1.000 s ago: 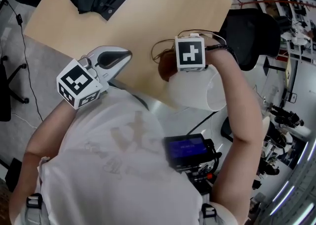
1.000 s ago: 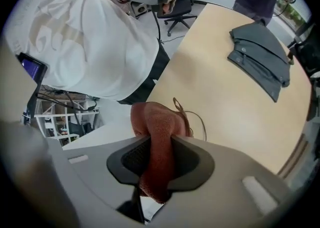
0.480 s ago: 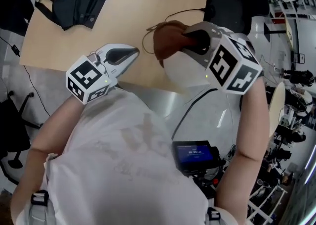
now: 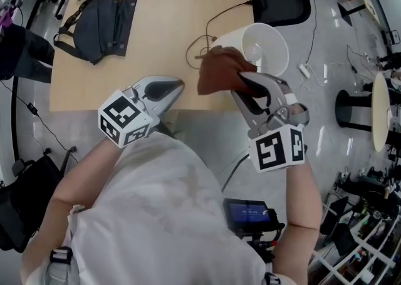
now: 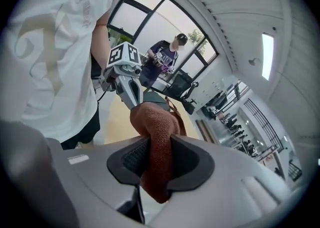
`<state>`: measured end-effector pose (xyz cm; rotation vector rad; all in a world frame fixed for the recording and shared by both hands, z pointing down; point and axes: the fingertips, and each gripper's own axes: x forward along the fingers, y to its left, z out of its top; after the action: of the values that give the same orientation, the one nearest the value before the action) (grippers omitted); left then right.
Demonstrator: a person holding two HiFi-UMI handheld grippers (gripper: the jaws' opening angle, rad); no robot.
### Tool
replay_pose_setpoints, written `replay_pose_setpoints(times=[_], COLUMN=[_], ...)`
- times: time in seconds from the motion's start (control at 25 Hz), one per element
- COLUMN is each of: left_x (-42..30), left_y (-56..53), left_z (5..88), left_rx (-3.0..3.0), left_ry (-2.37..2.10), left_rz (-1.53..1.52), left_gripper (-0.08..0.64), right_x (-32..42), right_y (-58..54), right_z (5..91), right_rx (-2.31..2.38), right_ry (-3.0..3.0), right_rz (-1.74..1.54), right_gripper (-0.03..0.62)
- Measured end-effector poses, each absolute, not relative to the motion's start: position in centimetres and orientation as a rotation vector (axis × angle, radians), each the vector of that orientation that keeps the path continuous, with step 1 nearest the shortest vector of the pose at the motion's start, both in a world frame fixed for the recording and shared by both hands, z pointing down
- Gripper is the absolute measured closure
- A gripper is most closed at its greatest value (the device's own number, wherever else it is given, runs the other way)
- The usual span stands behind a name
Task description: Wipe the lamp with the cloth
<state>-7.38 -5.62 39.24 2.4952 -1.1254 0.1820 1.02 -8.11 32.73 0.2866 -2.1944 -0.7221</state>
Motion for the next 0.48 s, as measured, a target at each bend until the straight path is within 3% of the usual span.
replay_pose_setpoints(times=[0.48], left_x=[-10.2], left_y=[-7.9], left_z=[38.6], left_rx=[2.597], left_ry=[-0.954], left_rz=[0.185], left_gripper=[0.558], right_x=[-1.9], right_y=[-10.2], right_z=[34.1], right_rx=[0.903], right_ry=[-2.166], right_rz=[-0.725], right_gripper=[0.476])
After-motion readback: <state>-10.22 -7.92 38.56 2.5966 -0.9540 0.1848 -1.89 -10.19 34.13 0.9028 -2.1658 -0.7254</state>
